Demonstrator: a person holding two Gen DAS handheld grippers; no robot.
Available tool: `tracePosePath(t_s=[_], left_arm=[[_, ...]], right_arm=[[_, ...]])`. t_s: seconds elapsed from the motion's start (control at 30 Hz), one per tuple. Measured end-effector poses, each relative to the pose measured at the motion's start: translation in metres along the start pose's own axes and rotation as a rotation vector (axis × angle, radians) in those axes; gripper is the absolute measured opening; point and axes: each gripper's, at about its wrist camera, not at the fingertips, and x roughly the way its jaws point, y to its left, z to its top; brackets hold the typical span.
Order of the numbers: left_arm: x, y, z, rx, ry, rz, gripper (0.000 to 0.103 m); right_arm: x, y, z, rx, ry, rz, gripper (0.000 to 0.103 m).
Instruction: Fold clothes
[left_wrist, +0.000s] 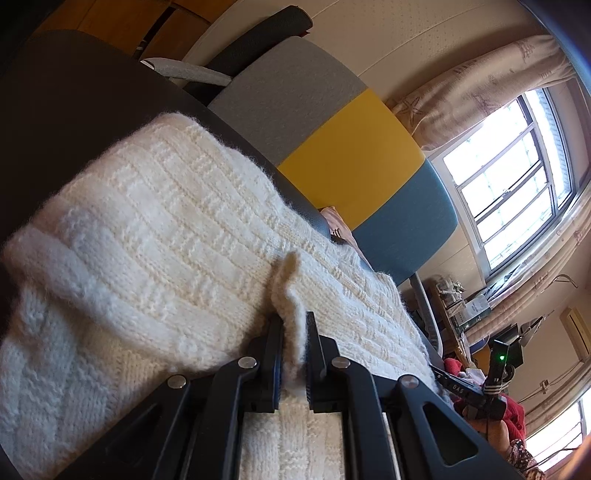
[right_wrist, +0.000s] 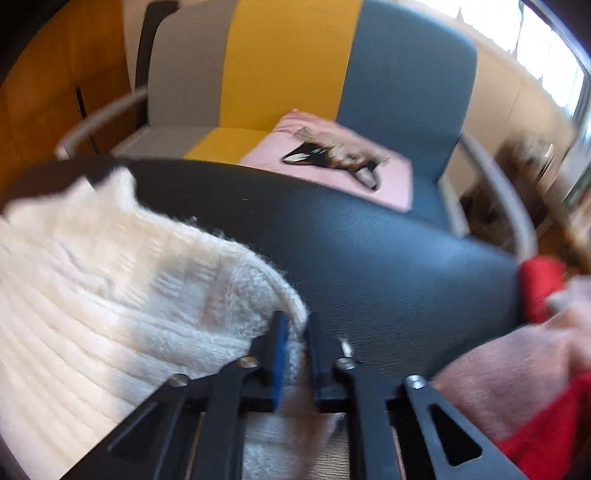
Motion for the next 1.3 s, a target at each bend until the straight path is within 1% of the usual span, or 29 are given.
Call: tracePosePath(t_s=[0.03, 0.1, 0.17, 0.23, 0.27, 0.33, 0.37, 0.4, 0.43, 0.53, 0.6, 0.67, 0.77, 0.8, 0.87, 0.93, 1.0, 1.03, 1.1, 1.17, 1.23, 1.3], left_arm=[[0.0, 0.0, 0.0, 0.0, 0.0, -0.001, 0.01], [0.001, -0.001, 0.0, 0.002, 0.0, -0.001, 0.01], [0.001, 0.0, 0.0, 0.001, 0.001, -0.002, 0.01], [0.0, 0.0, 0.0, -0.003, 0.0, -0.004, 0.01], [0.0, 0.001, 0.0, -0.005, 0.0, -0.006, 0.01], [0.001, 0.001, 0.0, -0.007, -0.001, -0.009, 0.01], [0.001, 0.002, 0.0, -0.011, -0.002, -0.015, 0.01], [0.001, 0.003, 0.001, -0.015, -0.003, -0.02, 0.01], [0.001, 0.004, 0.001, -0.019, -0.004, -0.025, 0.01], [0.001, 0.005, 0.001, -0.022, -0.005, -0.03, 0.01], [0.001, 0.005, 0.001, -0.024, -0.006, -0.034, 0.01], [0.001, 0.005, 0.001, -0.027, -0.006, -0.036, 0.01], [0.001, 0.003, 0.001, -0.025, -0.006, -0.029, 0.01], [0.001, 0.001, 0.001, -0.019, -0.005, -0.016, 0.009], [0.002, -0.008, 0.002, 0.021, 0.003, 0.053, 0.01], [0.001, -0.03, 0.002, 0.129, 0.008, 0.193, 0.011], [0.002, -0.052, 0.001, 0.249, 0.016, 0.334, 0.015], [0.002, -0.061, 0.0, 0.311, 0.022, 0.402, 0.015], [0.0, -0.068, -0.003, 0.386, 0.046, 0.472, 0.018], [-0.01, -0.067, -0.005, 0.393, 0.051, 0.487, 0.021], [-0.027, -0.063, -0.006, 0.363, 0.041, 0.499, 0.021], [-0.043, -0.058, -0.009, 0.351, 0.034, 0.552, 0.021]], right_arm=[[-0.002, 0.004, -0.001, -0.024, -0.017, -0.065, 0.006], [0.005, -0.002, -0.007, 0.013, -0.023, -0.137, 0.004], [0.011, -0.01, -0.013, 0.085, -0.032, -0.108, 0.004], [0.002, -0.021, -0.013, 0.135, -0.053, -0.019, 0.004], [-0.013, -0.03, -0.018, 0.199, -0.095, 0.002, 0.008], [-0.043, -0.048, -0.027, 0.323, -0.179, 0.046, 0.015], [-0.055, -0.05, -0.035, 0.366, -0.212, 0.086, 0.021], [-0.067, -0.052, -0.042, 0.402, -0.24, 0.123, 0.023], [-0.073, -0.046, -0.049, 0.399, -0.228, 0.144, 0.023], [-0.082, -0.015, -0.066, 0.332, -0.17, 0.19, 0.023], [-0.074, 0.009, -0.074, 0.269, -0.119, 0.161, 0.023], [-0.068, 0.024, -0.076, 0.225, -0.099, 0.086, 0.024], [-0.071, 0.032, -0.074, 0.226, -0.102, 0.04, 0.027], [-0.072, 0.034, -0.074, 0.215, -0.104, 0.026, 0.027], [-0.074, 0.037, -0.073, 0.197, -0.104, 0.005, 0.027], [-0.069, 0.032, -0.071, 0.194, -0.106, 0.0, 0.028], [-0.068, 0.034, -0.071, 0.189, -0.108, -0.01, 0.028], [-0.067, 0.035, -0.07, 0.186, -0.108, -0.016, 0.028], [-0.062, 0.035, -0.067, 0.174, -0.109, -0.033, 0.029], [-0.061, 0.037, -0.066, 0.163, -0.11, -0.048, 0.029], [-0.062, 0.039, -0.065, 0.159, -0.111, -0.055, 0.03], [-0.062, 0.039, -0.065, 0.159, -0.111, -0.054, 0.03]])
